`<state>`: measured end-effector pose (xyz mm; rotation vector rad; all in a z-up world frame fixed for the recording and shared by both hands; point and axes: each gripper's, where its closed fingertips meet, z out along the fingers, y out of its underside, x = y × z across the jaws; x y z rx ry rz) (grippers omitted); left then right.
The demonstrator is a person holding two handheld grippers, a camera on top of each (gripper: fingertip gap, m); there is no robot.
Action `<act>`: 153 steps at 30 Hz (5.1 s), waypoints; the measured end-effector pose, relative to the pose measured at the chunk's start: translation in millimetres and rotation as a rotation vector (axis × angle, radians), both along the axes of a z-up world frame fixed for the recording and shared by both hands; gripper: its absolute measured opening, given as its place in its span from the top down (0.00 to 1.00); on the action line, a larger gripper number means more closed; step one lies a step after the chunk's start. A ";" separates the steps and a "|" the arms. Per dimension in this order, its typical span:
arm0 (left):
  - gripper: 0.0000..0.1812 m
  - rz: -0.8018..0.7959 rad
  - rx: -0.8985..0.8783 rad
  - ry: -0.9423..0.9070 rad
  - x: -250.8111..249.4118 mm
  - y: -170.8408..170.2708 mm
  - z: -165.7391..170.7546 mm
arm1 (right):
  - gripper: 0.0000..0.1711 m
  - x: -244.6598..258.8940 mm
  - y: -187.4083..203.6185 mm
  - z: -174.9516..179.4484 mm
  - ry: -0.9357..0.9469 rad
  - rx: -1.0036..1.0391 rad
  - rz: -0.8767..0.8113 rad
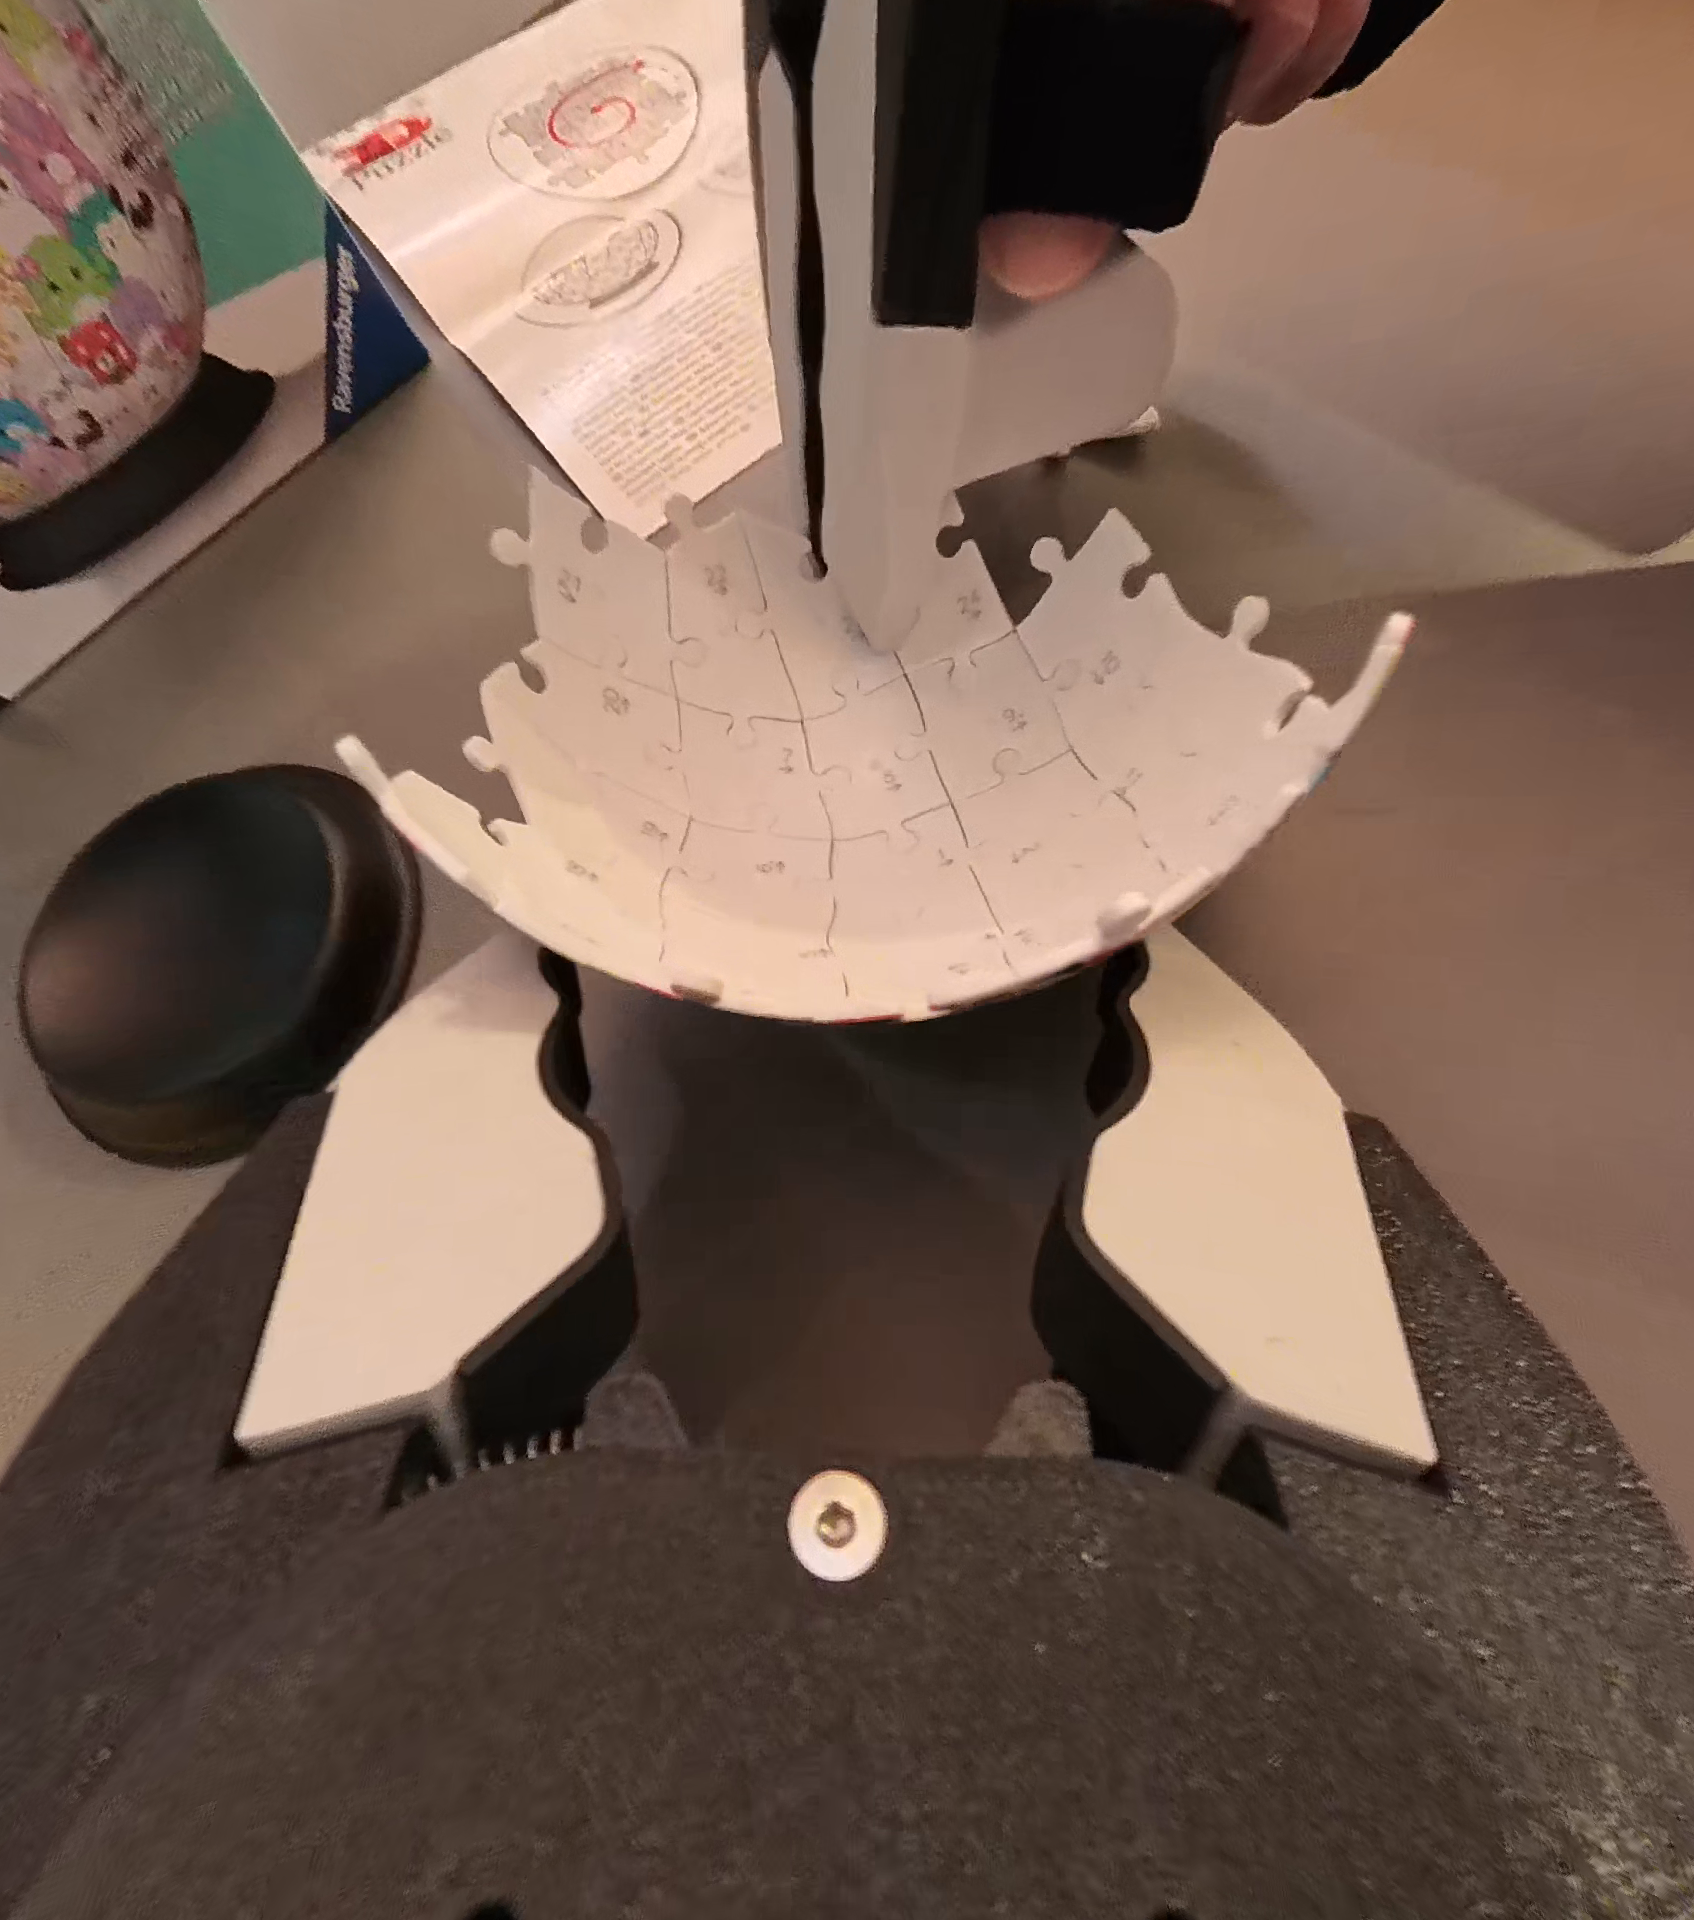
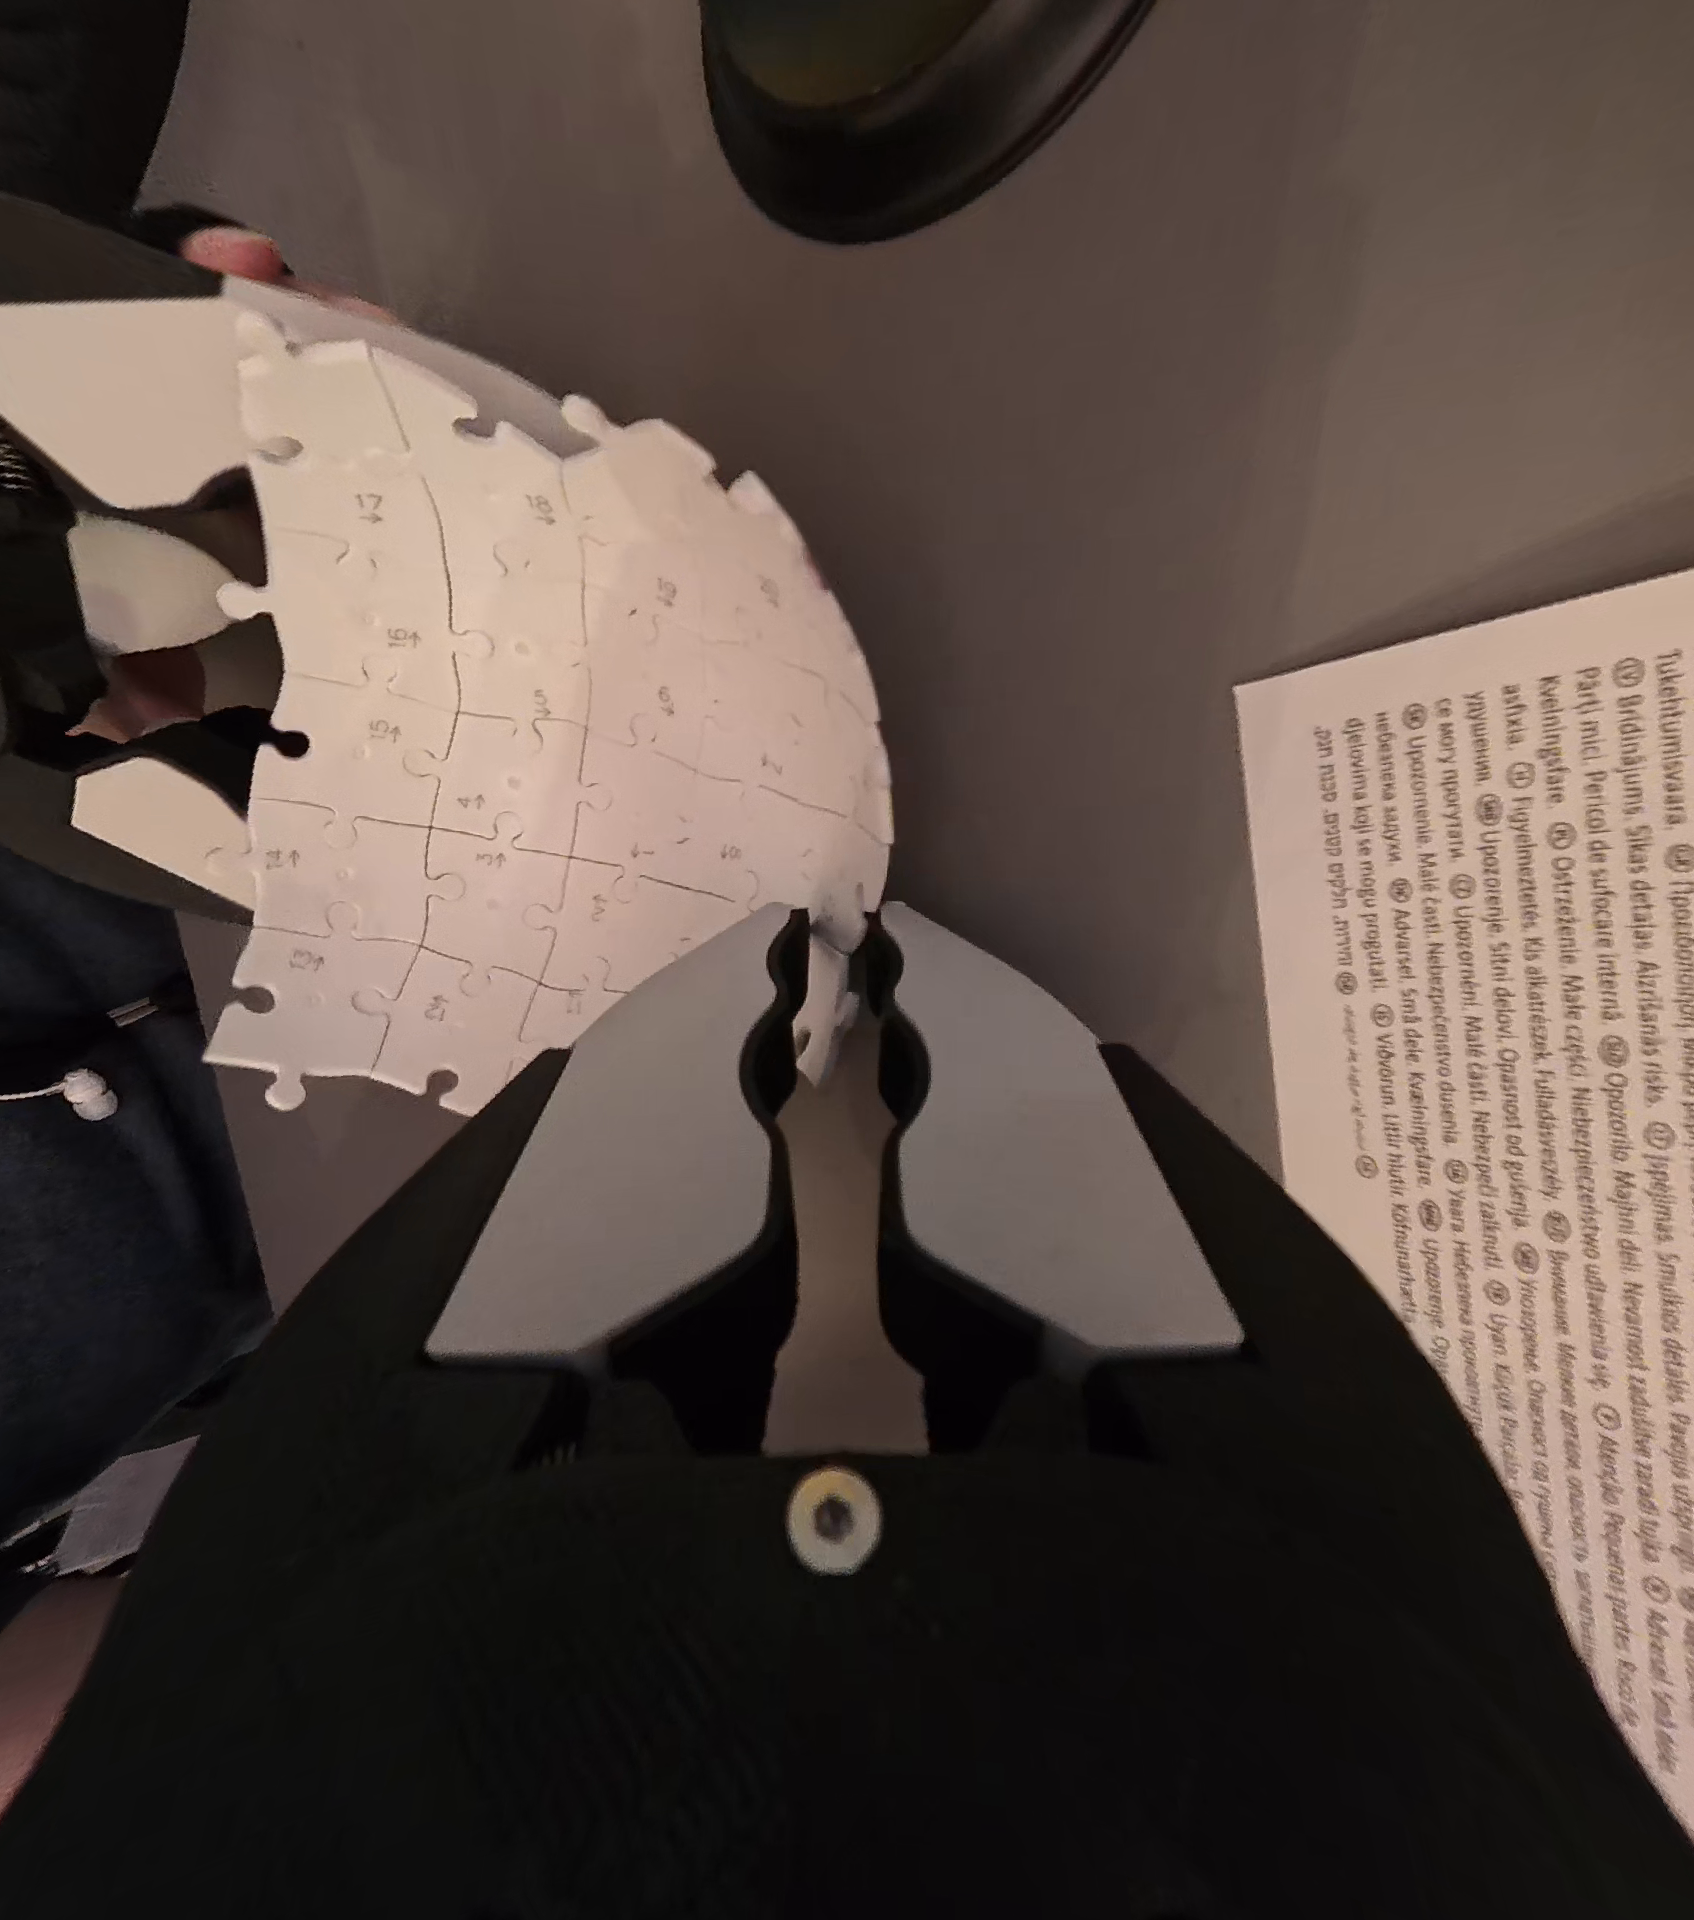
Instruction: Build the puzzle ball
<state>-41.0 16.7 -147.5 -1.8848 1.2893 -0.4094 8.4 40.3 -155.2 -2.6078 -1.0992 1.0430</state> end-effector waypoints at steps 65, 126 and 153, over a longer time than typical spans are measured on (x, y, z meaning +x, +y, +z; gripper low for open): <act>0.51 0.065 -0.165 -0.024 2.9 -8.1 -7.7 | 0.78 72.6 -9.8 15.6 -0.333 0.489 0.180; 0.53 0.049 -0.120 0.003 5.4 -6.0 -2.3 | 0.96 45.3 -22.4 32.0 -0.557 0.639 0.193; 0.55 0.014 0.058 0.052 17.4 -1.2 11.3 | 0.96 49.9 -24.0 3.5 -0.666 0.460 0.219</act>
